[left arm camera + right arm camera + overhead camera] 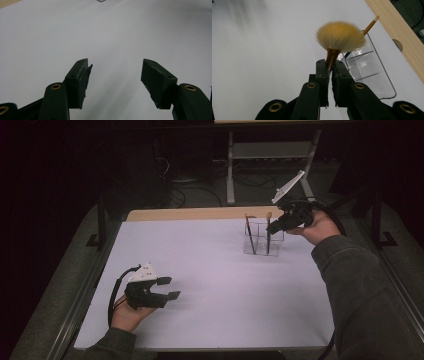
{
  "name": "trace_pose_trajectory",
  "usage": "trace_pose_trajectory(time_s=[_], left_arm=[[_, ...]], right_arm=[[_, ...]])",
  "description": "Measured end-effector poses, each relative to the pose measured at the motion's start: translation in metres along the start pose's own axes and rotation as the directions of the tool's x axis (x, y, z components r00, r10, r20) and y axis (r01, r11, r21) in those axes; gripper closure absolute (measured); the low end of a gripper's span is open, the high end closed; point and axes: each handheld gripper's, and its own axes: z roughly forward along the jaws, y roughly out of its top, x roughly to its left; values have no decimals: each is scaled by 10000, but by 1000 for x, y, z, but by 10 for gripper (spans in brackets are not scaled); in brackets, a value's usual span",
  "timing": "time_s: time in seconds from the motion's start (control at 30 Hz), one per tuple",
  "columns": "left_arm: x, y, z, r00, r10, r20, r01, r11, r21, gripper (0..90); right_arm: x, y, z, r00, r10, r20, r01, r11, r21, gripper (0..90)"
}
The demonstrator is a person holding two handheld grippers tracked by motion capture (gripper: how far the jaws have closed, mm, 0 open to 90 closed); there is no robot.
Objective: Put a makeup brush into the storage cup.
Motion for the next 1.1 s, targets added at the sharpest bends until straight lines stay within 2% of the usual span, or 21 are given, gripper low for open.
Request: trace_pose_trajectory(time_s=[0.53,0.9,1.1], left_arm=[[3,-2,-1,9999,-126,0,126,9999,-53,378],[4,-3,-2,9999,-162,21,162,9998,-90,378],[3,-4,-2,9997,-238,-9,238,9997,-84,373]], right_arm=[[-17,13,-11,9987,254,438,-251,9997,-84,829],[-29,19,-11,9958,550,731,-549,9985,-29,829],[-35,22,-9,9951,521,834,-526,9986,34,830]])
